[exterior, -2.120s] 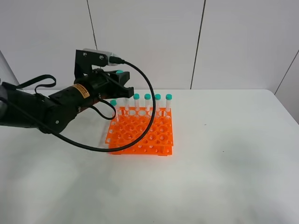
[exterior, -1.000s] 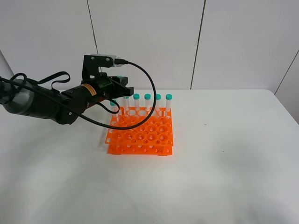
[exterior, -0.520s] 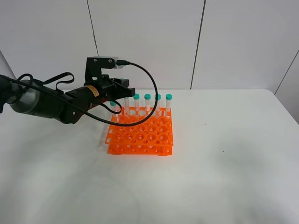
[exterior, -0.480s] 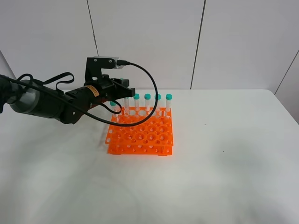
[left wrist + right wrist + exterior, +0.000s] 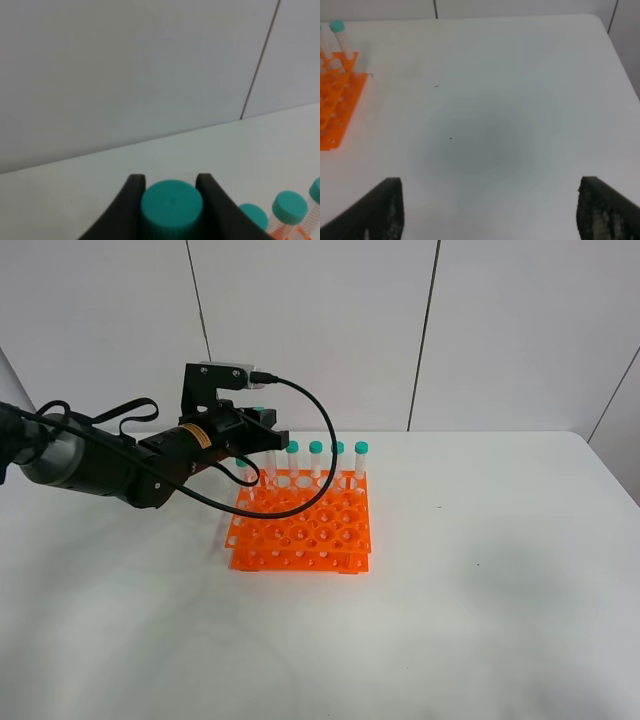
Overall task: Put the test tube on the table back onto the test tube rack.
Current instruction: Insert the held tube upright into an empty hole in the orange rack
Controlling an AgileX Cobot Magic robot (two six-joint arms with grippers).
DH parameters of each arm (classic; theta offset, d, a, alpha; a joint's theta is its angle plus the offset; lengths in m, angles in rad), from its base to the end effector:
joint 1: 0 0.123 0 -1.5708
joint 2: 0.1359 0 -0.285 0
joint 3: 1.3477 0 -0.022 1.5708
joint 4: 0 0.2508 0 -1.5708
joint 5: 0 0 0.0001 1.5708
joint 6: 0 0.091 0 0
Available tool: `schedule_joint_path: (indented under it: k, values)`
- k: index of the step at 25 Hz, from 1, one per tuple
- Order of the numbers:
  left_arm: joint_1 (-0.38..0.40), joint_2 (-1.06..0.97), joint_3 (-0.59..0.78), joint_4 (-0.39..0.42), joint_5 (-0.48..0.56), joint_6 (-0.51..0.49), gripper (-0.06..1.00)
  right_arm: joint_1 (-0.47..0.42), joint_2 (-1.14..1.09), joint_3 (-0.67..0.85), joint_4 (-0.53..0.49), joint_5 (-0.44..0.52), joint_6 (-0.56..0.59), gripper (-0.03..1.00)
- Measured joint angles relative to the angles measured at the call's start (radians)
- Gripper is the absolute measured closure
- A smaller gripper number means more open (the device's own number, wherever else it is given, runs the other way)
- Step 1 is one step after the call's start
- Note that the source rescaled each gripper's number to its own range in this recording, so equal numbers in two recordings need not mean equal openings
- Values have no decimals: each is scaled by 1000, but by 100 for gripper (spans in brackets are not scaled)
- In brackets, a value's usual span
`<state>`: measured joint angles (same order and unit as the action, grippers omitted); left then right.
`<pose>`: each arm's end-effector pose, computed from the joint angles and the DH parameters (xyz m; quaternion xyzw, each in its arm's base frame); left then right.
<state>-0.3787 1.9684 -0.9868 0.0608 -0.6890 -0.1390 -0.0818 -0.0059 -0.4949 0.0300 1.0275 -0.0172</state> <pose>0.3779 -0.1541 0.1679 0.1229 0.7663 -0.1616 0.6095 -0.0036 0.0026 0.2786 0.0269 0.8437 -0.0115 0.5360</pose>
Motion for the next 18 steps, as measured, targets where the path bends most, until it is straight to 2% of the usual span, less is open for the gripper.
schedule_joint_path:
  k: [13,18]
  values:
    - [-2,26,12,0,-41,7,94,0,0,0,0,0,0,12]
    - [-15,53,14,-1,-72,47,94,0,0,0,0,0,0,11]
